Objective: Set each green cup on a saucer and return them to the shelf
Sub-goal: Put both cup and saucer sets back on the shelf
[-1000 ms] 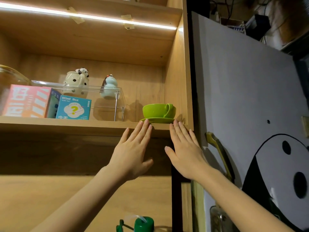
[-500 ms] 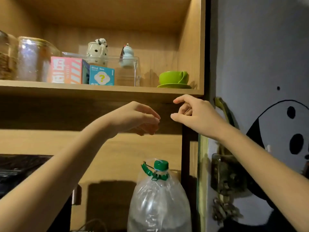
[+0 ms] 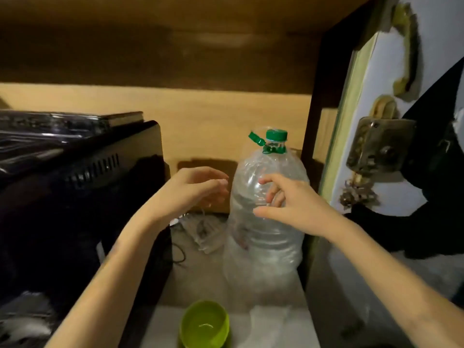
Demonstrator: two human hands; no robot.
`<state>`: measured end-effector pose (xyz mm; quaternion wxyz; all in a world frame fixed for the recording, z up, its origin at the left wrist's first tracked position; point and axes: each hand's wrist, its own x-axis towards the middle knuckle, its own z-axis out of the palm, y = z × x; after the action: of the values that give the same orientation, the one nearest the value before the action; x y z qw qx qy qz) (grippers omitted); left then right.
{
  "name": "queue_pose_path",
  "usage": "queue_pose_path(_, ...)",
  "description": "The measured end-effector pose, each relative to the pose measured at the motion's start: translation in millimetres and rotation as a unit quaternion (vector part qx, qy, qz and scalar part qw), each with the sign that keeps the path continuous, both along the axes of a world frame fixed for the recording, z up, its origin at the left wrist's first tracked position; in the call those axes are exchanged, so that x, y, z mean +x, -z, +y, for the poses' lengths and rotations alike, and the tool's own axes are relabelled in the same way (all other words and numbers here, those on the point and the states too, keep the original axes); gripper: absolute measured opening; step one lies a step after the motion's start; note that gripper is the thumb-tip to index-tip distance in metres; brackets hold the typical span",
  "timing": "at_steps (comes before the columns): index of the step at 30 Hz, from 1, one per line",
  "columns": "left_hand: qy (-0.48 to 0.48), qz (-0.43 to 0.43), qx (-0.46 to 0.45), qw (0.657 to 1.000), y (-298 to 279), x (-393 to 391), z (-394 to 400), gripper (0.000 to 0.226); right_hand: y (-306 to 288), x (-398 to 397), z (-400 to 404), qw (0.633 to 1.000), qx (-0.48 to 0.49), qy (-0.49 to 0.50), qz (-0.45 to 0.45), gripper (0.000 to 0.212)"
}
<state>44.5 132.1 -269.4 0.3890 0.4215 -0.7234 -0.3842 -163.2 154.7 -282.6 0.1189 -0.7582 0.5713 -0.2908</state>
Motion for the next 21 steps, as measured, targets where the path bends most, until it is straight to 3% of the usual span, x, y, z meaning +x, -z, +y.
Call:
queue_pose_path(10,-0.154,0.018,0.162,0.974,187,39,10,0.028,181,22,-1,0.975,0.199,0.047,-0.088,0.040)
queue_pose_path(17,-0.291,0.055,0.319,0.900,303,51,20,0.022,283,38,8,0.902,0.353,0.101,-0.229,0.032)
queue_pose_path(21,-0.289,0.056,0.397,0.869,332,51,25,0.020,309,50,8,0.850,0.417,0.145,-0.287,0.026)
